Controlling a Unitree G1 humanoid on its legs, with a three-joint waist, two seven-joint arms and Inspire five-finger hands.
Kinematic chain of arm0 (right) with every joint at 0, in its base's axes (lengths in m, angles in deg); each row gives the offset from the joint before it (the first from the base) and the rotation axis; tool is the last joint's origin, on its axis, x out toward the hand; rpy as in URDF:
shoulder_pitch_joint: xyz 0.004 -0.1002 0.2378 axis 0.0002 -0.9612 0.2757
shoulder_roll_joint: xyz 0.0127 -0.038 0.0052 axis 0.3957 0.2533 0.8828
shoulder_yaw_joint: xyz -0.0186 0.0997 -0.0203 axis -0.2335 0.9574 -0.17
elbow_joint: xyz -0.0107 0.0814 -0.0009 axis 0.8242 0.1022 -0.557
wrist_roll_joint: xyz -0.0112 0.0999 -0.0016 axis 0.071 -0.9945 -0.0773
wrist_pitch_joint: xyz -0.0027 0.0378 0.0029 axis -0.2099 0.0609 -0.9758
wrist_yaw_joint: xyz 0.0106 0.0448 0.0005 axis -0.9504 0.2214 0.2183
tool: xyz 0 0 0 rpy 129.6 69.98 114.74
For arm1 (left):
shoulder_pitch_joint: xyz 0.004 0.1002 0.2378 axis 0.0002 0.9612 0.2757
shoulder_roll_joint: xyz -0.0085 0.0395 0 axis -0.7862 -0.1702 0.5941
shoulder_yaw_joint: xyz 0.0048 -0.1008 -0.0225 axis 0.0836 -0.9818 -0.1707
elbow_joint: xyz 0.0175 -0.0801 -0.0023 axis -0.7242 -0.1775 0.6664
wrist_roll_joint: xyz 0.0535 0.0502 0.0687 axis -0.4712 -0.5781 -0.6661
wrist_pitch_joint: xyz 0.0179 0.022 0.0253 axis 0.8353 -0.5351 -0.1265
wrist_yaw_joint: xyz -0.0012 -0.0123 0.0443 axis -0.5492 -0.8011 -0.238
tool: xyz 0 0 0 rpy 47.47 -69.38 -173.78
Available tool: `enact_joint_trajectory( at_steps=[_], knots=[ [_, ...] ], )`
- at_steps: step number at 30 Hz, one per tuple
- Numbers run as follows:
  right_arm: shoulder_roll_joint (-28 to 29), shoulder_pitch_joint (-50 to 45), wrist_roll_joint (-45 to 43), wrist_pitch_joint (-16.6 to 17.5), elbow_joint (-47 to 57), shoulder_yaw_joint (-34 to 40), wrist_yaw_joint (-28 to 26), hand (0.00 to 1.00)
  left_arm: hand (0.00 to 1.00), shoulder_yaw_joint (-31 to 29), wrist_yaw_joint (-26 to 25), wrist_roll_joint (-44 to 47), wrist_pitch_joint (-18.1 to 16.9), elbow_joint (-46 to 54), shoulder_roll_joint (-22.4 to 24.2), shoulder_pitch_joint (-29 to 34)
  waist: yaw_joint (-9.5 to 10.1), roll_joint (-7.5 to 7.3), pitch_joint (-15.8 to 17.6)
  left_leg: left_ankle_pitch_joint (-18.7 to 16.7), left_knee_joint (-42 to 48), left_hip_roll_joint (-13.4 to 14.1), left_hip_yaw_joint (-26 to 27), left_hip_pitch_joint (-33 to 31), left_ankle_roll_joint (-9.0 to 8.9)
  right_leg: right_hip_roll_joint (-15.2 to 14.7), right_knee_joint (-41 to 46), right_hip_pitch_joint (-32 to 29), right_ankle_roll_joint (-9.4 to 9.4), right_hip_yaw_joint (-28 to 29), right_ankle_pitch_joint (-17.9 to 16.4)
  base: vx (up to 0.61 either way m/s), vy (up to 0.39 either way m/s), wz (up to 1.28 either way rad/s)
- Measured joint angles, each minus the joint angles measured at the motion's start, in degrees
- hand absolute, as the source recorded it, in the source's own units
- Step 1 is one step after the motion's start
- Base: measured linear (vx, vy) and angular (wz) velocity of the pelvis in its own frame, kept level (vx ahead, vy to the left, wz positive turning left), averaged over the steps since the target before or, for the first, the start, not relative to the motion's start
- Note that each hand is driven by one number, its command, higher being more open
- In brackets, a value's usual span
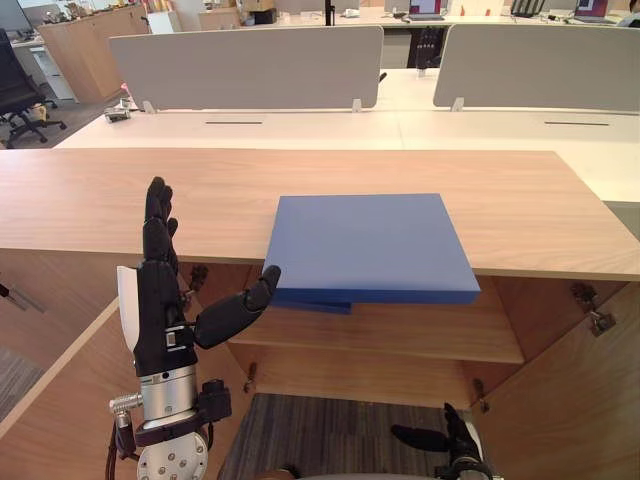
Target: Walk over to the cabinet, pick up the folder, carry it to the office cabinet, place the folder inside the office cabinet, then close the office cabinet door
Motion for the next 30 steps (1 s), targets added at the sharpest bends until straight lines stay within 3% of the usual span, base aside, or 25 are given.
enact_joint_trajectory(
  at_steps=[9,13,23,30],
  knots=[
    [-0.5,-0.1,0.0,0.0,0.0,-2.2,-0.8,1.00,1.00,13.7,7.6,-6.2,-0.3,-0.9,-10.6,-5.5,-1.60,0.06,-0.9,0.1,-2.0,0.1,2.8,1.9,-0.25,0.1,-1.0,0.0,0.12,2.8,0.5,0.01,-0.001,-0.16],
    [-0.6,-0.1,0.0,0.0,-0.1,-2.2,-1.3,1.00,1.00,16.4,8.4,-13.6,-0.9,-4.2,-12.4,-8.8,-2.00,0.02,-1.1,0.1,-3.0,0.0,3.6,2.7,-0.27,0.1,-1.4,0.0,0.14,3.8,0.7,0.02,0.005,-0.13],
    [-0.6,-0.7,0.0,0.0,-0.1,-2.2,-1.8,1.00,1.00,16.4,5.3,-30.1,1.7,-9.3,-14.4,-9.4,-2.26,0.01,-2.6,0.7,-5.9,-0.4,4.8,4.1,-0.22,0.1,-1.6,-0.4,0.10,5.1,0.7,0.01,0.004,-0.06],
    [-0.7,-1.3,-0.1,0.1,0.0,-1.9,-2.2,1.00,1.00,9.8,1.2,-35.2,4.7,-9.5,-11.3,-9.4,-1.98,-0.09,-2.6,1.4,-7.3,-0.5,4.7,4.6,-0.23,0.0,-1.7,-0.5,-0.03,5.0,0.6,0.00,0.000,0.00]
  ],
)
